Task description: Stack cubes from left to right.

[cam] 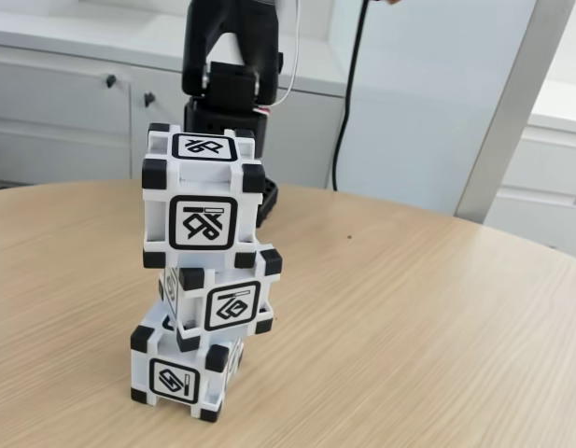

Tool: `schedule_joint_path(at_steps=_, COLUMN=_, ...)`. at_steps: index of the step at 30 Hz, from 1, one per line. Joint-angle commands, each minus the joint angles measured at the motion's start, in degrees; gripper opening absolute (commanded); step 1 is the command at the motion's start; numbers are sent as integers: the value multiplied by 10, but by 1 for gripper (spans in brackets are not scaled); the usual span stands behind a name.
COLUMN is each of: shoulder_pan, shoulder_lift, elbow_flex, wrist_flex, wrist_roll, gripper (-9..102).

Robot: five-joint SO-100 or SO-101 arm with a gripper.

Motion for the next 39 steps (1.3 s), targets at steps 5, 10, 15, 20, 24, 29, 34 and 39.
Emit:
schedule_joint_path(at_steps=5, shoulder_pan=-216, shoulder_lift=7, elbow_flex=-16, wrist_flex=-3, wrist_roll=45, gripper=0)
schedule_joint_path(at_steps=10, shoulder_pan=-302, shoulder_lift=11, elbow_flex=-7, wrist_flex=-51, wrist_roll=117, gripper=0)
schedule_joint_path(at_steps=15, shoulder_pan=-305, shoulder_lift=62, elbow_flex=-4, wrist_flex=-96, wrist_roll=142, gripper=0)
schedule_joint_path(at_steps=20, shoulder_pan=-306, shoulder_lift=148, elbow_flex=4, wrist_flex=-100, wrist_roll=150, gripper=0)
schedule_joint_path(at_steps=24, shoulder_pan=-308, shoulder_lift=218, elbow_flex=77, wrist_flex=-107, wrist_roll=149, gripper=0)
schedule_joint_path(at_steps=29, shoulder_pan=-307, shoulder_lift=347, elbow_flex=223, wrist_flex=-178, wrist_roll=138, gripper=0)
schedule_joint_path(at_steps=34, shoulder_pan=-306, shoulder_lift=488, elbow_flex=398, wrist_flex=-258, wrist_roll=107, gripper=0)
schedule_joint_path(at_steps=39, shoulder_pan=-306, shoulder_lift=562, elbow_flex=553, wrist_flex=-317, wrist_roll=110, gripper=0)
